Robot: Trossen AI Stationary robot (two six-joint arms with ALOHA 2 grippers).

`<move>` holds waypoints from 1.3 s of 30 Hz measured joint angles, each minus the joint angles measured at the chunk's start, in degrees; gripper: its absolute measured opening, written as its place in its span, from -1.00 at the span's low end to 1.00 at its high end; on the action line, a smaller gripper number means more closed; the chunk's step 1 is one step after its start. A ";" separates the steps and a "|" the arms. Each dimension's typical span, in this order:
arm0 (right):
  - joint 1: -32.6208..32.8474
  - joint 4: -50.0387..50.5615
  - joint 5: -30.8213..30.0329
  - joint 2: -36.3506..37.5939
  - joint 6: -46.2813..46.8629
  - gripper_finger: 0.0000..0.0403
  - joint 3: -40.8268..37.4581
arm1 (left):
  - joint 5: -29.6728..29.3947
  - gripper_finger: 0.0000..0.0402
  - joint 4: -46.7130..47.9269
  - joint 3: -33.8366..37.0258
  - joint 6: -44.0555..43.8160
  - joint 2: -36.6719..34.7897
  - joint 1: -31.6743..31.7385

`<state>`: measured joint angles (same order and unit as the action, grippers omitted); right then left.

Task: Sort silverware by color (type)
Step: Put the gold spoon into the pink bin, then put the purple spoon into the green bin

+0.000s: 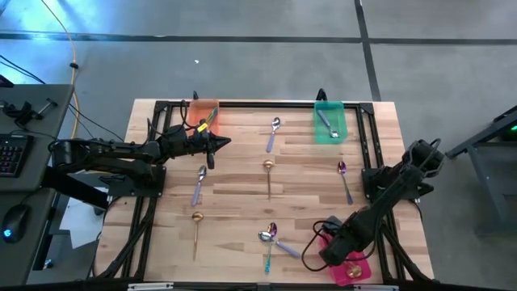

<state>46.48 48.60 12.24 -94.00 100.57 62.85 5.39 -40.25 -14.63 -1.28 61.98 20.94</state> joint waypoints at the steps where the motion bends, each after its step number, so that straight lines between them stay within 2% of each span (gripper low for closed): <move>1: 0.00 0.03 -0.02 0.00 0.01 -1.00 0.00 | 0.00 -0.99 0.00 0.00 0.00 0.00 0.01; 9: -0.02 1.35 -1.49 0.00 -0.10 -1.00 0.00 | 0.01 -0.99 0.07 0.00 -0.41 0.00 -0.01; 16: -0.35 2.62 -2.48 0.00 -0.40 -0.98 0.00 | 2.30 -0.99 0.05 0.00 -0.61 0.00 -0.01; 25: -1.34 3.63 -0.23 0.21 -0.10 -0.56 0.04 | 2.44 -0.99 0.07 0.00 -0.55 0.00 0.03; 28: -2.16 3.55 1.40 1.55 -0.22 -0.57 0.04 | 2.45 -0.99 0.07 0.00 -0.23 0.00 0.03; 31: -3.32 3.43 1.24 3.68 -0.13 -0.69 0.09 | 2.43 -0.99 0.07 0.00 -0.04 0.00 0.03; 35: -5.44 1.71 -4.59 5.76 -1.52 -0.94 0.09 | 2.43 -0.99 0.07 0.00 0.00 0.00 0.03; 39: -8.12 -2.67 -14.59 6.09 -5.99 -0.94 0.09 | 2.43 -0.99 0.07 0.00 0.01 0.00 0.03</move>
<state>38.36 45.93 -2.35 -87.91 94.59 62.94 7.81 -40.18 -14.63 -1.27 61.98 20.97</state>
